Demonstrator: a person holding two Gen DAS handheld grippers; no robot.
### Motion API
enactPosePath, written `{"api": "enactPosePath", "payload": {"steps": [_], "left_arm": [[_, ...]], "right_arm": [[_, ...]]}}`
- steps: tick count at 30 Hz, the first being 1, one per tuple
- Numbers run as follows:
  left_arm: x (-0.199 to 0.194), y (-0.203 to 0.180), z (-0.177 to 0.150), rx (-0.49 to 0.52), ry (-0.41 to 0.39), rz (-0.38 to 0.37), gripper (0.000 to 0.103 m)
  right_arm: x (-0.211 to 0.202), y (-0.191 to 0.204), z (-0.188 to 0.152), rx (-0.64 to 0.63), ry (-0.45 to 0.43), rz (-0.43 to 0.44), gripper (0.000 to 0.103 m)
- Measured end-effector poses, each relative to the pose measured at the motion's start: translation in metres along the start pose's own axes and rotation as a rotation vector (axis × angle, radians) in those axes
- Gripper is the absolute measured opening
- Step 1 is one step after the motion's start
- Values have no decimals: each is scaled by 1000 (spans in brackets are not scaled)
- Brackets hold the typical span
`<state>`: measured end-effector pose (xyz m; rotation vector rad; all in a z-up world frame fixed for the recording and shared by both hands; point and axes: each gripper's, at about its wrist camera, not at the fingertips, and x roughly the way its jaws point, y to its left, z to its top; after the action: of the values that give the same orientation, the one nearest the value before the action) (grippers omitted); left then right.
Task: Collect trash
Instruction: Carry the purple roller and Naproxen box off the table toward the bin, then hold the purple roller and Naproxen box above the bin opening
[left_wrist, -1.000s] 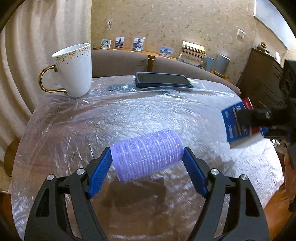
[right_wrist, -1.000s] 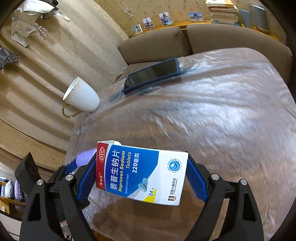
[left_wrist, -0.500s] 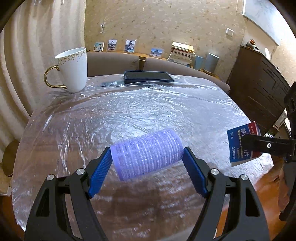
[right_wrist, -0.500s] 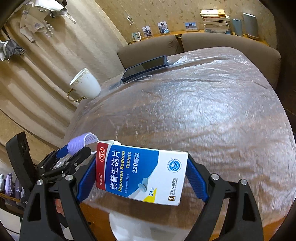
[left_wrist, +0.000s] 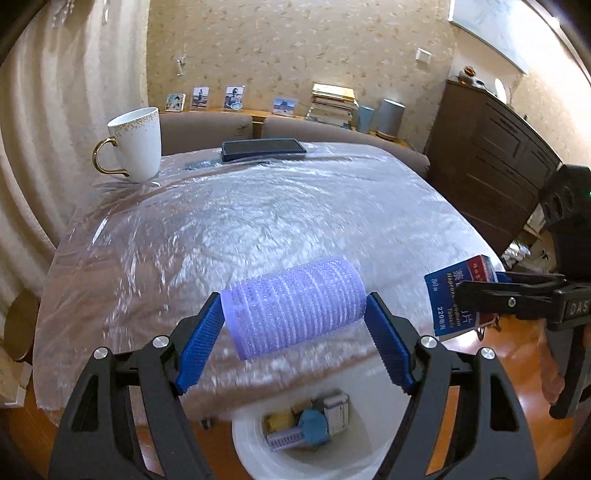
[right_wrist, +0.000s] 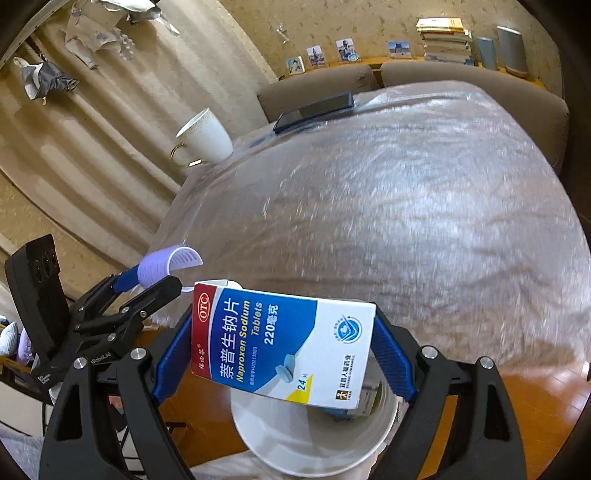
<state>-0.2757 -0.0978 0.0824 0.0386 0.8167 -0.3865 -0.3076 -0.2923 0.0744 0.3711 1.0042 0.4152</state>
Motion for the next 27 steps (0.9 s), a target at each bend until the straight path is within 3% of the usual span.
{"api": "enactPosePath", "payload": {"steps": [14, 27], "left_arm": [[-17, -14, -57, 42, 121, -37, 78], [8, -23, -103, 86, 240, -42, 78]], "right_arm": [[12, -2, -62, -25, 131, -9, 85], [50, -4, -95, -21, 210, -54, 85]]}}
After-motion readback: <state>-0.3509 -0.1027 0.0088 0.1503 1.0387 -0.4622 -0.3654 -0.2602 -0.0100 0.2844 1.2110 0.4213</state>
